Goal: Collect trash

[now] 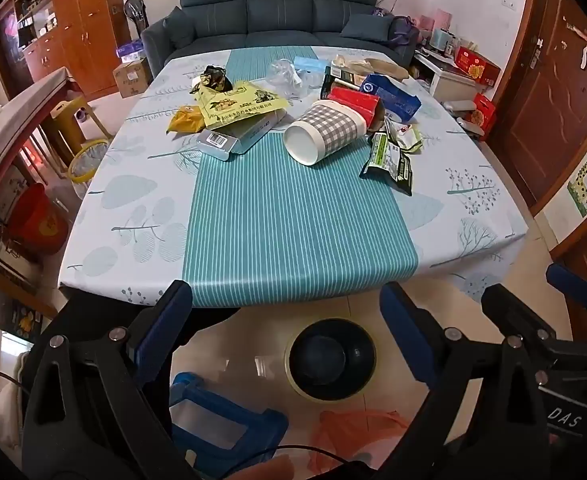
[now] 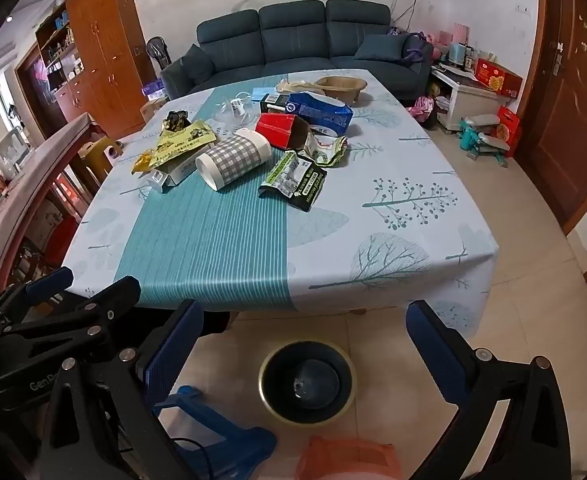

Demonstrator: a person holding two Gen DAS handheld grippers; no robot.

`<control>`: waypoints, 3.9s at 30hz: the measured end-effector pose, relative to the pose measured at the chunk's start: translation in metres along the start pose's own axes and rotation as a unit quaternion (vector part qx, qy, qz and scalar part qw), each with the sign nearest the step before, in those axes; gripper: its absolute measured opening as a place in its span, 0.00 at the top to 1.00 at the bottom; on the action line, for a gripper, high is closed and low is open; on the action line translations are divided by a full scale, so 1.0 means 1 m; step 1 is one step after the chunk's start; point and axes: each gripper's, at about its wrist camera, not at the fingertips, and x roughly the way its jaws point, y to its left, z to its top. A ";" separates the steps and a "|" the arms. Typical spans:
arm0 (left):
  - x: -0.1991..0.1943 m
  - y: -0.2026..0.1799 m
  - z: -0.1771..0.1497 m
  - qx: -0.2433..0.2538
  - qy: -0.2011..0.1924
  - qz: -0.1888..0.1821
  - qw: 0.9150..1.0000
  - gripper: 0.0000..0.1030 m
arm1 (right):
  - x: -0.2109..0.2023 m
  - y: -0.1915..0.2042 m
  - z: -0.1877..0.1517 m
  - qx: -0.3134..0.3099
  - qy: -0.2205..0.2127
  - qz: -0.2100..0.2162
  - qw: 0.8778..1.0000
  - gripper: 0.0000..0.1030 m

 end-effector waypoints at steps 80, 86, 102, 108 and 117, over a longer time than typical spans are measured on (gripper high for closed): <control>-0.009 0.016 -0.006 -0.005 0.001 0.002 1.000 0.10 | 0.003 0.015 0.002 -0.007 -0.008 0.016 1.000 0.00; -0.009 0.019 -0.004 -0.005 -0.001 0.003 1.000 0.10 | 0.003 0.017 0.003 -0.007 -0.008 0.016 1.000 0.00; -0.008 0.027 0.016 0.021 -0.020 0.004 1.000 0.10 | 0.001 0.024 0.008 -0.004 -0.021 0.014 1.000 0.00; -0.008 0.031 0.041 0.042 -0.059 -0.011 0.997 0.10 | 0.007 0.026 0.032 0.015 -0.028 0.013 0.999 0.00; 0.002 0.033 0.089 0.117 -0.084 0.009 0.990 0.10 | 0.032 0.020 0.071 0.055 -0.037 0.015 0.998 0.00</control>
